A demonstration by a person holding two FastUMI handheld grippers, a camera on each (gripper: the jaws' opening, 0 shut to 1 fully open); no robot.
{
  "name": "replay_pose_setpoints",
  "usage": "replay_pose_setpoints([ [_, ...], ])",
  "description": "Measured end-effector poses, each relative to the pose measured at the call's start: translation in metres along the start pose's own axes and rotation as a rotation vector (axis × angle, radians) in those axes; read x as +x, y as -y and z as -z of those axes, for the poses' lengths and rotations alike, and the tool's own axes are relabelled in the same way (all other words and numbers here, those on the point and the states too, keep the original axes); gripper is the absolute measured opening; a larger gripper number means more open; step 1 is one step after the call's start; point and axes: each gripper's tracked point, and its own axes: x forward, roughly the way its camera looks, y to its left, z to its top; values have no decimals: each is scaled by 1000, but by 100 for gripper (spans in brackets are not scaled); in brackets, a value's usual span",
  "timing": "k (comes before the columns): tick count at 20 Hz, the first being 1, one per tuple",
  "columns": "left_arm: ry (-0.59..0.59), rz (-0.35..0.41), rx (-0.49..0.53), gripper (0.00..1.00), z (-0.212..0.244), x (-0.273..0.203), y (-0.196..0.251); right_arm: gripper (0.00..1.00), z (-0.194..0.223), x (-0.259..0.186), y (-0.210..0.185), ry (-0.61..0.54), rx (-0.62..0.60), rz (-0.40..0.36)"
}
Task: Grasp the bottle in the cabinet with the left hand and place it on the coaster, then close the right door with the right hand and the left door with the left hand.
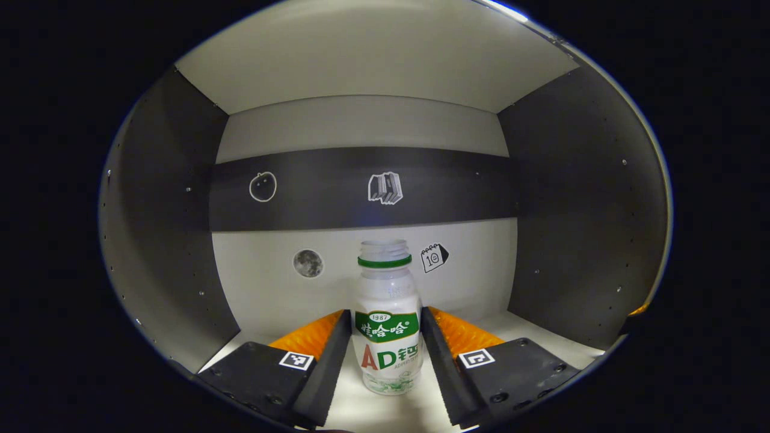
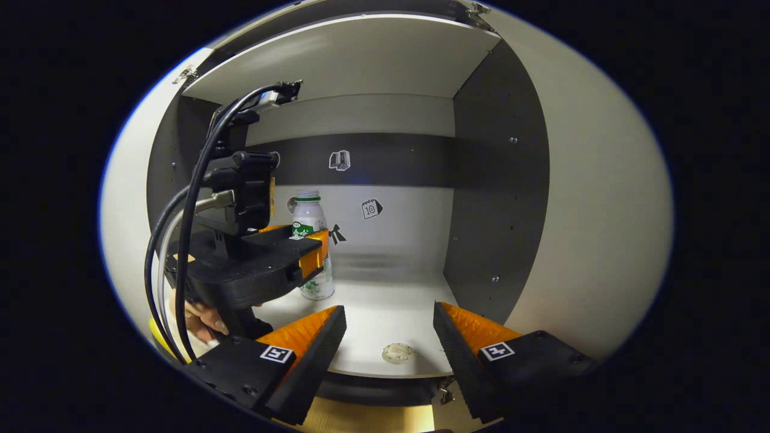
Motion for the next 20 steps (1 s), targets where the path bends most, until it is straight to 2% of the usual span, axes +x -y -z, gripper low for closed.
replay_pose_setpoints([
  [5, -1, 3, -19, 69, -4, -6, -1, 97, -7, -11, -1, 24, -3, -8],
  [10, 15, 5, -27, 68, -20, -35, -4, 97, -16, -28, -4, 48, -6, -19],
  [13, 41, -1, -39, 68, -36, -67, -10, 97, -25, -46, -6, 76, -20, -24],
  [16, 62, -28, -8, 68, -50, -105, -15, 97, -37, -71, -10, 111, -33, -20],
  [20, 79, -25, 9, 68, -62, -165, -11, 96, -49, -106, -16, 152, -68, -11],
])
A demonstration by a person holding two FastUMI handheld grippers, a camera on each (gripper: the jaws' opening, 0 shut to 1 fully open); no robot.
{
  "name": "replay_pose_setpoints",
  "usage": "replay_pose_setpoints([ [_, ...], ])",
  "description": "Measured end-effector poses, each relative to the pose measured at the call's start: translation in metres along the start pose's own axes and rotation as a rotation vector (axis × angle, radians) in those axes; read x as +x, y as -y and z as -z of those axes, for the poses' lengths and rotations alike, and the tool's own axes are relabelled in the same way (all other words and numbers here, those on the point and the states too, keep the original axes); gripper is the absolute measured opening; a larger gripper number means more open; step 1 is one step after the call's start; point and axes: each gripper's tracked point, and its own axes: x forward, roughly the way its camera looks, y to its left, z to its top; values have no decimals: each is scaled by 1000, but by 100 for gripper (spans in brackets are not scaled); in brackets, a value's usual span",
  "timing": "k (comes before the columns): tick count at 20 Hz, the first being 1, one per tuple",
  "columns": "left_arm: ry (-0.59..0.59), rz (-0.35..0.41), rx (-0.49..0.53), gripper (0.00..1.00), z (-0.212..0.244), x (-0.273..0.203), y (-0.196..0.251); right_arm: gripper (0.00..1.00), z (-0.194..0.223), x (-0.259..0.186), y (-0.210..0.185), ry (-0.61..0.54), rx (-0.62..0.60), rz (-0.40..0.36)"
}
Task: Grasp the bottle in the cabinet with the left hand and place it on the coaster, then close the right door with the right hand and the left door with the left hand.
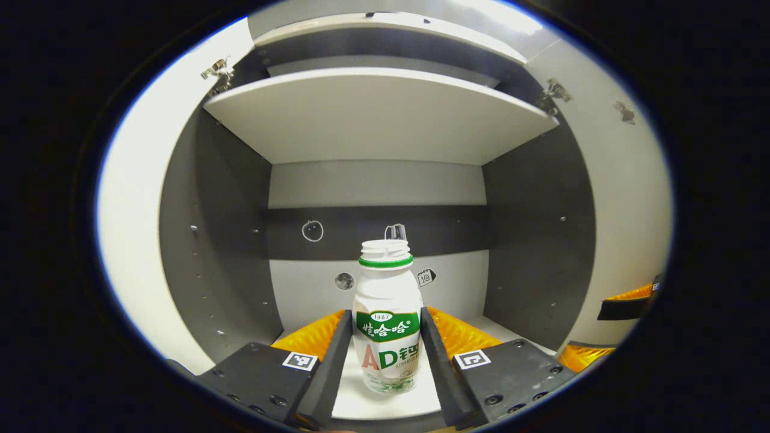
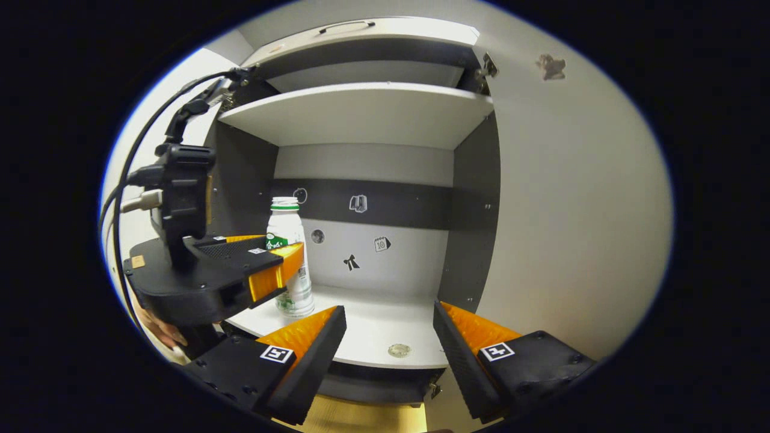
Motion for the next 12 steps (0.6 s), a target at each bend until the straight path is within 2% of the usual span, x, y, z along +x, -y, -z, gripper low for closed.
replay_pose_setpoints([
  [6, -5, 17, -12, 69, 4, -87, -2, 96, -7, -53, -3, 21, 18, 61],
  [12, -1, 49, 8, 68, 33, -168, -4, 97, 12, -113, 9, -1, -21, 232],
])
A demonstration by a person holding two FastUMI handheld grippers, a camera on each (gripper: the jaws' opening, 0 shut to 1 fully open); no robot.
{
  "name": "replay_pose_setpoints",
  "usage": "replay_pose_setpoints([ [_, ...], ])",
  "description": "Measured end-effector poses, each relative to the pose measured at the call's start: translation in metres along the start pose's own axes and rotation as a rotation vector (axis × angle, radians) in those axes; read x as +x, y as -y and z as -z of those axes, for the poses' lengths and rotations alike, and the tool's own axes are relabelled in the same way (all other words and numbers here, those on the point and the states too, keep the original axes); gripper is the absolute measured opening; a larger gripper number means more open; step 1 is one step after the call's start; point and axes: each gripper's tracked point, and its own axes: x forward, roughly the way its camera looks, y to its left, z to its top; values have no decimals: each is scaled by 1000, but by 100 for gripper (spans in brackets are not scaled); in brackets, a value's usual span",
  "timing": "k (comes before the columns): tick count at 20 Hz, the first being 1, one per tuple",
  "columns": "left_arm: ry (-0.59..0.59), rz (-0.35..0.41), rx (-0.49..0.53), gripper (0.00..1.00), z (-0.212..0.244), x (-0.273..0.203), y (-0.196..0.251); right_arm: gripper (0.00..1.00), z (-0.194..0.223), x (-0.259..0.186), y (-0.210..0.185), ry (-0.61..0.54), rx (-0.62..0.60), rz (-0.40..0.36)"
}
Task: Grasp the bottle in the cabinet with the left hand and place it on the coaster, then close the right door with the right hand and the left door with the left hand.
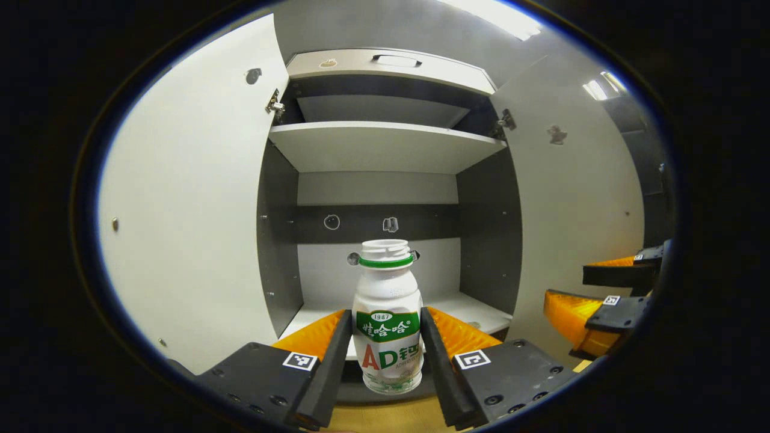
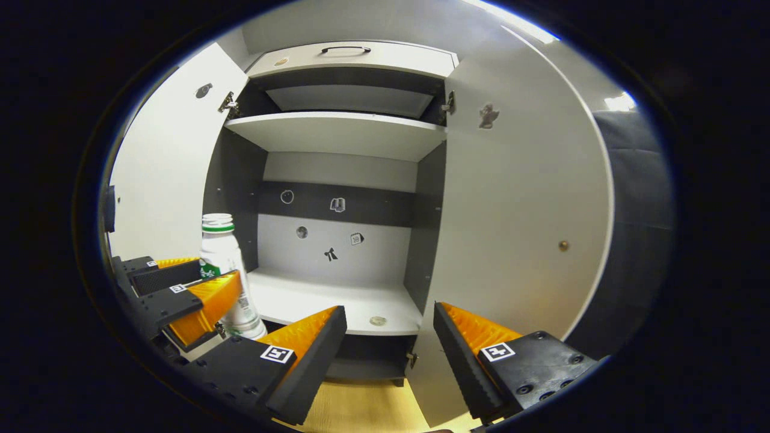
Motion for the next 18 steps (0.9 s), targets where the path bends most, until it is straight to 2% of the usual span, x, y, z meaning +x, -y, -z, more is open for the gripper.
replay_pose_setpoints([
  [3, 10, 26, 15, 68, 24, -38, 8, 96, 14, -30, 11, 7, -16, 79],
  [8, -44, 76, -5, 68, 80, -86, 32, 96, 44, -61, 14, -16, -19, 93],
  [11, -82, 61, -19, 68, 116, -111, 41, 96, 69, -71, 28, -28, -43, 110],
  [18, -77, 13, -42, 68, 198, -168, 73, 96, 145, -105, 57, -63, -53, 97],
])
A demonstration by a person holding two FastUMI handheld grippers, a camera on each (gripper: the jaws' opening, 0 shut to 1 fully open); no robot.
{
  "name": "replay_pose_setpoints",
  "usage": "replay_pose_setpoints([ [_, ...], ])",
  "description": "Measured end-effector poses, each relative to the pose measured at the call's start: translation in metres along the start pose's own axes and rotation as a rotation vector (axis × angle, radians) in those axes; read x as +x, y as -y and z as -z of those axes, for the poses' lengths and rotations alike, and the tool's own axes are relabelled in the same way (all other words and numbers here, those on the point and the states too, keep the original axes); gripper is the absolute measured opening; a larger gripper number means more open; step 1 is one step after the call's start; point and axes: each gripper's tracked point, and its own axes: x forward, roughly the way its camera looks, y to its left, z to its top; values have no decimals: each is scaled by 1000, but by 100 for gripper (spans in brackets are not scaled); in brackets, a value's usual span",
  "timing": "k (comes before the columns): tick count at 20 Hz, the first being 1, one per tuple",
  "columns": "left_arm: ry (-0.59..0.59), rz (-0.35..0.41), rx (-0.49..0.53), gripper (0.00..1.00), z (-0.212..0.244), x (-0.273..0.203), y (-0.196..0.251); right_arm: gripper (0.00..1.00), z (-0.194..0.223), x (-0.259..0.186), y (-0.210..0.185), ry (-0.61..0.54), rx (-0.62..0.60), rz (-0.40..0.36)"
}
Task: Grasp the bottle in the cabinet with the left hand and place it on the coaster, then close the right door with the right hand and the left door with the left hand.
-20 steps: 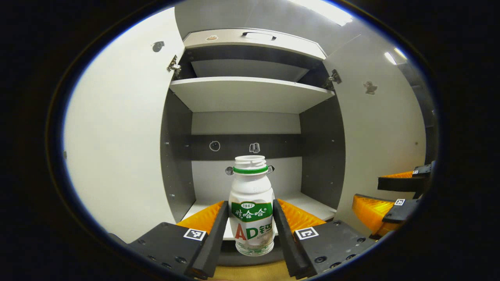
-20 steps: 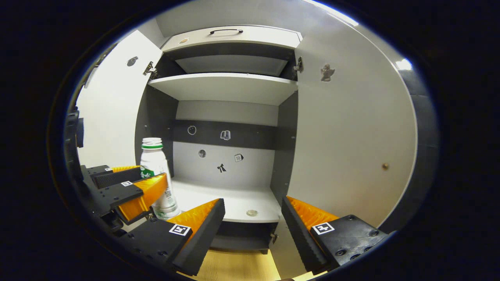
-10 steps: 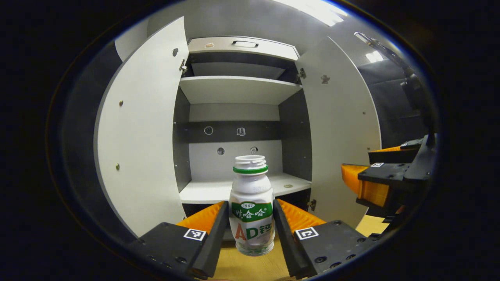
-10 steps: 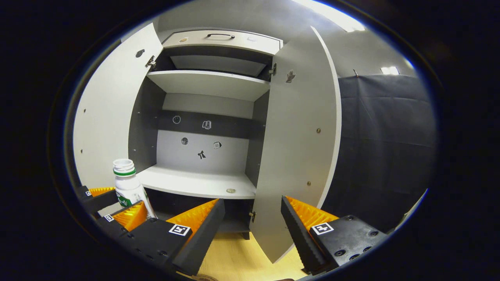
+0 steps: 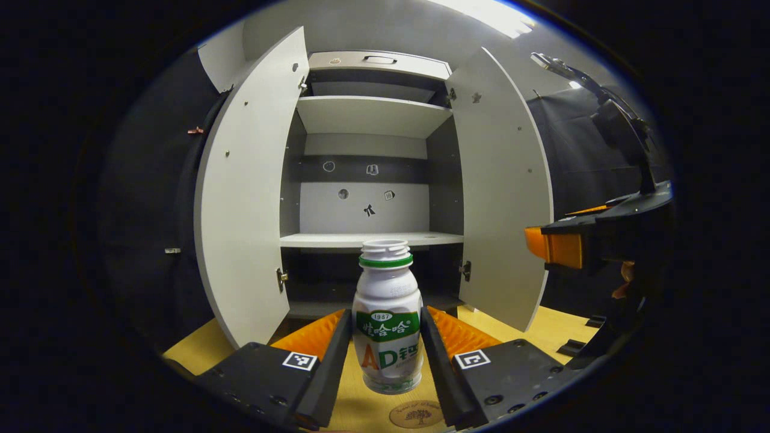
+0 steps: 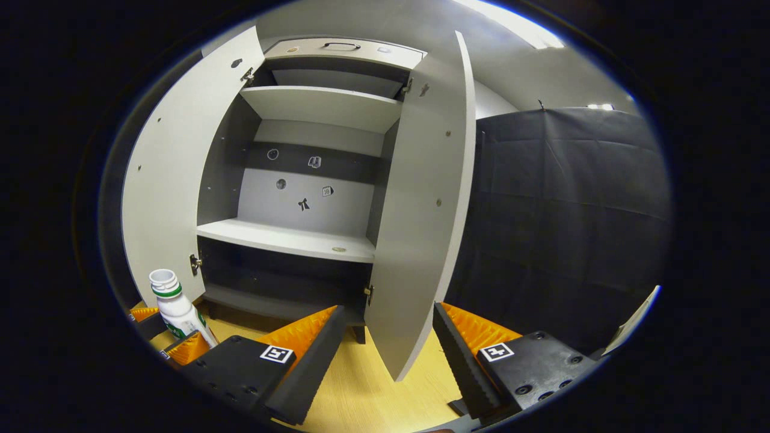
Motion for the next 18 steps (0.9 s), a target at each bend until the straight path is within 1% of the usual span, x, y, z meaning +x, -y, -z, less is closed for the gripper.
replay_pose_setpoints([
  [2, -31, -9, -4, 68, 27, -7, 8, 96, 20, -5, 0, -19, -7, -8],
  [4, -53, 7, -17, 68, 47, -12, 18, 96, 34, -10, 0, -26, -14, -18],
  [7, -52, 14, -20, 68, 69, -14, 25, 96, 49, -13, 2, -12, -25, -22],
  [10, -66, 24, -23, 68, 93, -9, 32, 96, 60, -13, 9, -3, -22, -10],
  [13, -57, 32, -5, 68, 100, -6, 38, 96, 70, -11, 11, -11, -5, -6],
  [16, -59, 46, -11, 68, 108, -1, 46, 96, 73, -9, 13, -7, -10, -1],
  [18, -66, 41, -7, 68, 114, 0, 46, 96, 75, -8, 14, -6, -11, -1],
])
